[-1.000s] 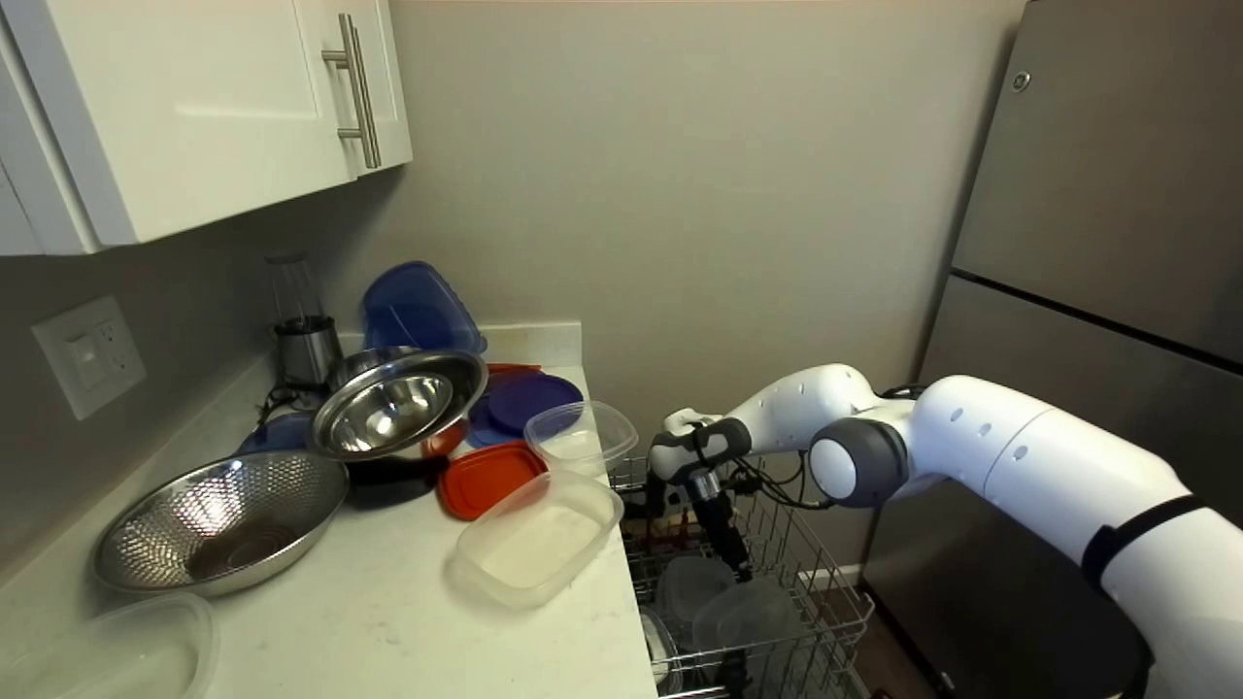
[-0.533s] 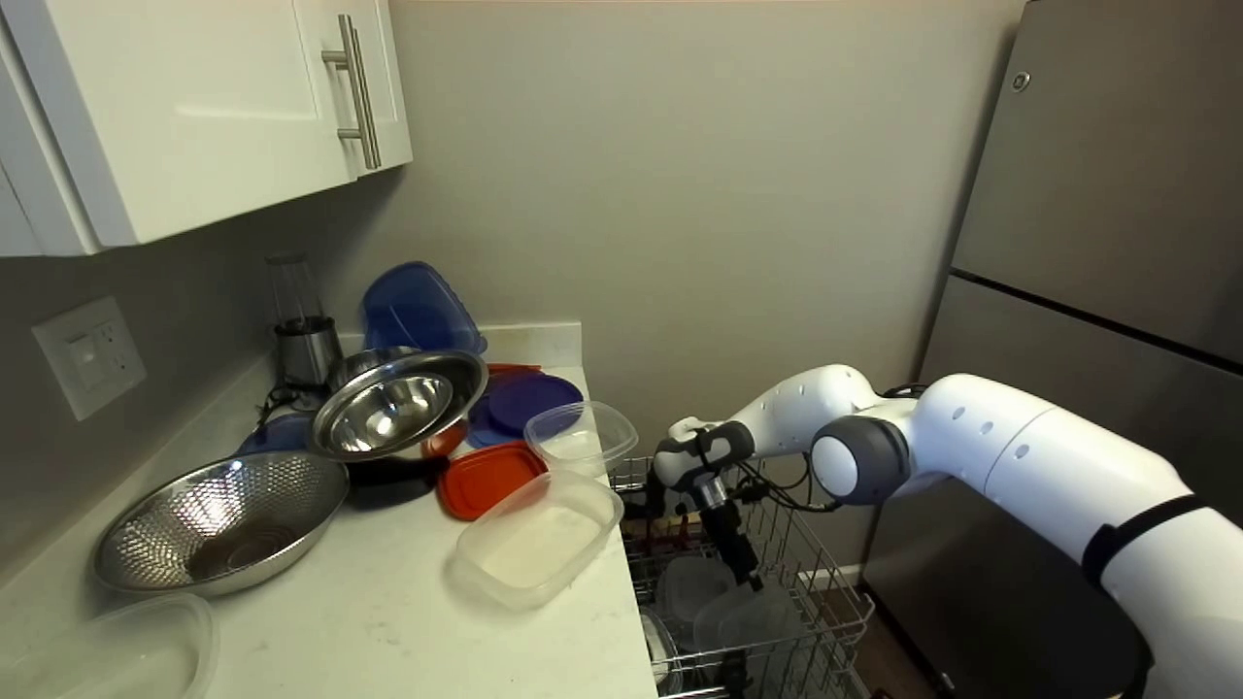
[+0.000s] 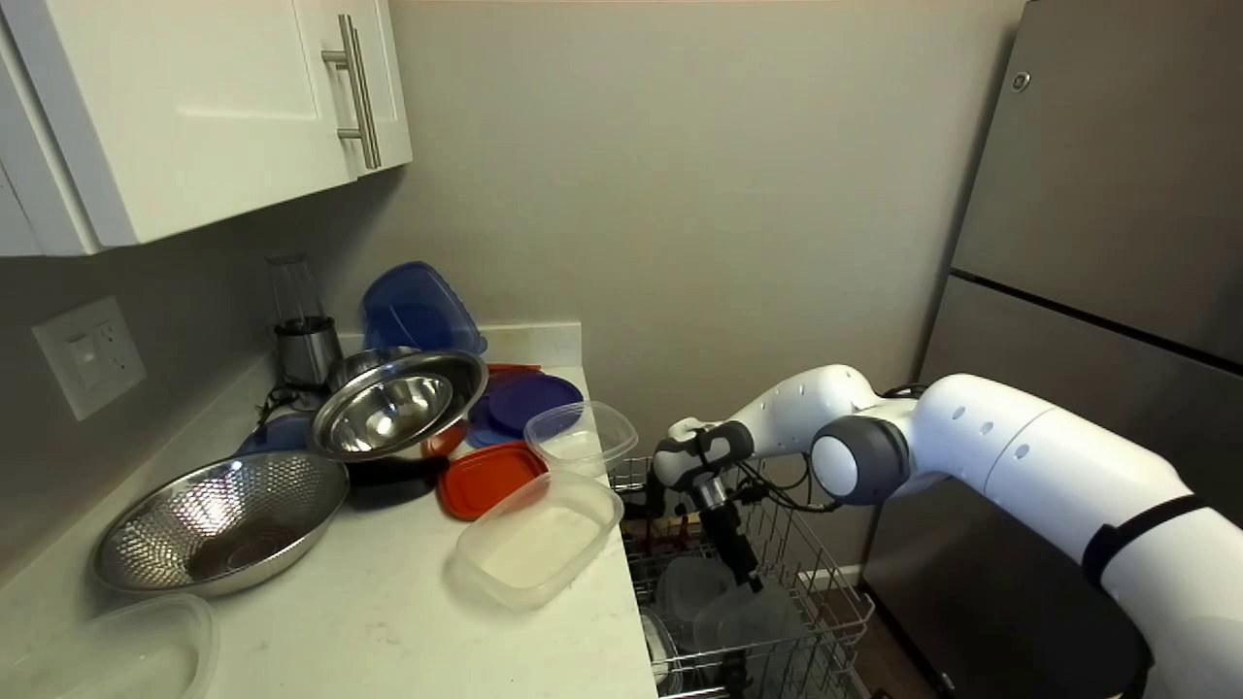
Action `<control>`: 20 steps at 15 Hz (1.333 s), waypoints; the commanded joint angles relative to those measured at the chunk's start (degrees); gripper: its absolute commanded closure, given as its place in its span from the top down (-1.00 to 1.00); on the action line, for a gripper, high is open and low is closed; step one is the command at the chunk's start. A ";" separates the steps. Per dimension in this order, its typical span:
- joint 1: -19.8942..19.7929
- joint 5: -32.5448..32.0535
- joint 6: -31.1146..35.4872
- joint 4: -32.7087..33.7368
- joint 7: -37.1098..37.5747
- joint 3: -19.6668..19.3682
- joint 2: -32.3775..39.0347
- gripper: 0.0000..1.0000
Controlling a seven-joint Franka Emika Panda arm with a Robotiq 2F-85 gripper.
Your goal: Take the plastic bowl out of the dish washing rack
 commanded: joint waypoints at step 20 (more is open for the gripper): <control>-1.08 7.21 -16.50 1.15 2.80 4.56 0.08 1.00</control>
